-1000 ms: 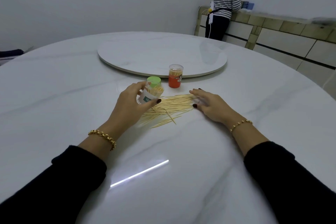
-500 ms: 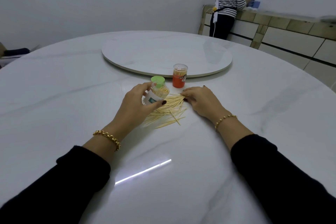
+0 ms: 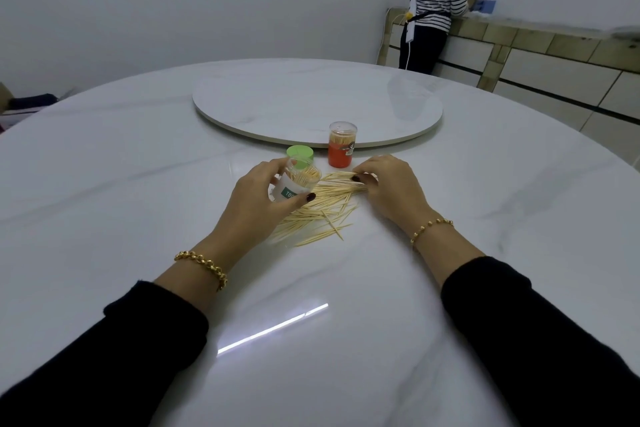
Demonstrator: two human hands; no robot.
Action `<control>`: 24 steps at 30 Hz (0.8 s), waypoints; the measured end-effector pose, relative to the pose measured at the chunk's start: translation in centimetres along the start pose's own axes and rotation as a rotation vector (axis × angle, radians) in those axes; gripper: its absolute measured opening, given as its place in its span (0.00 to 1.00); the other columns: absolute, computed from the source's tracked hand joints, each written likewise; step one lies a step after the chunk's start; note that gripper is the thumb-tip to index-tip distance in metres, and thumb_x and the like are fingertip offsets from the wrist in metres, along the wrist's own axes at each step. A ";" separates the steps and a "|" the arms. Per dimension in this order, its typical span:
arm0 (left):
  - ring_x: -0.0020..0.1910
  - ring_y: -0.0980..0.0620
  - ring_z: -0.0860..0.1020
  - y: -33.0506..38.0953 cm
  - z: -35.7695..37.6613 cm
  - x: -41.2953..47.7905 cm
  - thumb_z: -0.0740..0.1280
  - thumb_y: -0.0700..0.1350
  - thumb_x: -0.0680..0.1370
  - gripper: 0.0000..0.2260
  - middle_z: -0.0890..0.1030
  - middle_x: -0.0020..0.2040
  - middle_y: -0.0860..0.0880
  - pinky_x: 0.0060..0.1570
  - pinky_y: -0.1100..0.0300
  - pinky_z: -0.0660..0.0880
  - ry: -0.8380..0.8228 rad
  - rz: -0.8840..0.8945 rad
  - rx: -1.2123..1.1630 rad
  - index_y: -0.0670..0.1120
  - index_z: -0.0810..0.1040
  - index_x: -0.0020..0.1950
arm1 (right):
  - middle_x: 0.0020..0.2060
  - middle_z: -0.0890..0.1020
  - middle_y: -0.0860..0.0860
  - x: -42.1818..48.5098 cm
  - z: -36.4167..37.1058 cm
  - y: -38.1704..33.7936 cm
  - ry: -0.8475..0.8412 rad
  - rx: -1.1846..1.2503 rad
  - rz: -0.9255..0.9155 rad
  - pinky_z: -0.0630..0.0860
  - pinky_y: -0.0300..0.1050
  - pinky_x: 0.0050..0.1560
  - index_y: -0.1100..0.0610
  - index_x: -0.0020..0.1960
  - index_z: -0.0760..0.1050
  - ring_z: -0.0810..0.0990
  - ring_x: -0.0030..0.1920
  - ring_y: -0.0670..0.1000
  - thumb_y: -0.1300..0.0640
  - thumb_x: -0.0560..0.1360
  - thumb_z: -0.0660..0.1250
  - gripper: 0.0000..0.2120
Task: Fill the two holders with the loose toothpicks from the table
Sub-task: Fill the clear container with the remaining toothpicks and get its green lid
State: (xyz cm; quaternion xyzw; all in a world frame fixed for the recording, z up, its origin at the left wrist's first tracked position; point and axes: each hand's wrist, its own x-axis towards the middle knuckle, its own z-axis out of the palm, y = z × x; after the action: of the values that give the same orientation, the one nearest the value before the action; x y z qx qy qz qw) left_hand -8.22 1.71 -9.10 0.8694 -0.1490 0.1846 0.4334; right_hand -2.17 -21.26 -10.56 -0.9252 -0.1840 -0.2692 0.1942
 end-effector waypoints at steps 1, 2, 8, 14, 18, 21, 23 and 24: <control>0.53 0.55 0.73 0.0 0.0 0.0 0.73 0.51 0.71 0.25 0.75 0.56 0.52 0.43 0.80 0.66 0.001 -0.001 -0.003 0.47 0.73 0.66 | 0.42 0.84 0.53 0.0 -0.2 -0.1 0.018 0.021 0.011 0.74 0.55 0.48 0.57 0.47 0.83 0.78 0.46 0.58 0.61 0.75 0.67 0.07; 0.53 0.54 0.73 0.0 0.0 0.0 0.73 0.50 0.71 0.24 0.76 0.56 0.52 0.44 0.80 0.66 0.001 -0.002 -0.004 0.47 0.73 0.66 | 0.42 0.84 0.53 0.0 -0.4 -0.1 0.038 0.043 0.021 0.74 0.55 0.48 0.57 0.47 0.84 0.79 0.45 0.58 0.61 0.75 0.67 0.07; 0.53 0.53 0.74 -0.2 0.0 0.1 0.74 0.51 0.71 0.25 0.77 0.56 0.50 0.44 0.80 0.66 0.000 0.004 0.008 0.47 0.74 0.66 | 0.38 0.84 0.52 0.2 -1.4 -0.6 0.151 0.098 0.016 0.75 0.53 0.42 0.56 0.47 0.84 0.79 0.40 0.57 0.61 0.74 0.67 0.08; 0.53 0.54 0.74 -0.2 0.0 0.2 0.74 0.51 0.70 0.26 0.77 0.56 0.51 0.44 0.80 0.66 0.000 0.009 0.021 0.47 0.74 0.66 | 0.38 0.85 0.50 0.8 -1.9 -1.9 0.203 0.162 -0.031 0.77 0.54 0.42 0.56 0.47 0.84 0.82 0.39 0.54 0.59 0.73 0.64 0.10; 0.52 0.55 0.74 -0.3 0.0 0.2 0.74 0.52 0.70 0.25 0.77 0.56 0.51 0.44 0.80 0.66 0.003 0.010 0.020 0.48 0.74 0.65 | 0.37 0.85 0.52 1.1 -1.8 -2.3 0.214 0.190 -0.042 0.77 0.56 0.41 0.58 0.46 0.84 0.81 0.39 0.55 0.60 0.73 0.64 0.09; 0.52 0.55 0.74 -0.4 -0.1 0.2 0.74 0.52 0.70 0.26 0.77 0.56 0.51 0.44 0.80 0.66 0.007 0.014 0.024 0.47 0.74 0.66 | 0.38 0.85 0.52 1.2 -2.0 -2.5 0.234 0.204 -0.047 0.78 0.55 0.42 0.58 0.47 0.84 0.82 0.39 0.55 0.61 0.73 0.65 0.09; 0.52 0.55 0.74 -0.5 -0.1 0.2 0.74 0.52 0.70 0.26 0.77 0.56 0.50 0.44 0.80 0.66 0.008 0.014 0.028 0.46 0.74 0.66 | 0.39 0.85 0.52 1.3 -2.2 -2.6 0.232 0.171 -0.073 0.77 0.55 0.43 0.58 0.48 0.84 0.81 0.39 0.54 0.64 0.73 0.67 0.08; 0.52 0.55 0.74 -0.5 0.0 0.3 0.74 0.52 0.70 0.27 0.77 0.56 0.50 0.44 0.80 0.66 0.008 0.013 0.028 0.46 0.74 0.66 | 0.39 0.85 0.52 1.3 -2.2 -2.7 0.223 0.133 -0.094 0.77 0.55 0.43 0.57 0.48 0.84 0.81 0.39 0.54 0.65 0.72 0.68 0.08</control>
State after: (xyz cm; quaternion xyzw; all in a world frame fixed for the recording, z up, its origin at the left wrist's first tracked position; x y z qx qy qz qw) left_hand -7.77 2.03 -9.34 0.8737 -0.1503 0.1931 0.4205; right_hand -3.28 -19.64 -7.45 -0.8649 -0.2219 -0.3665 0.2616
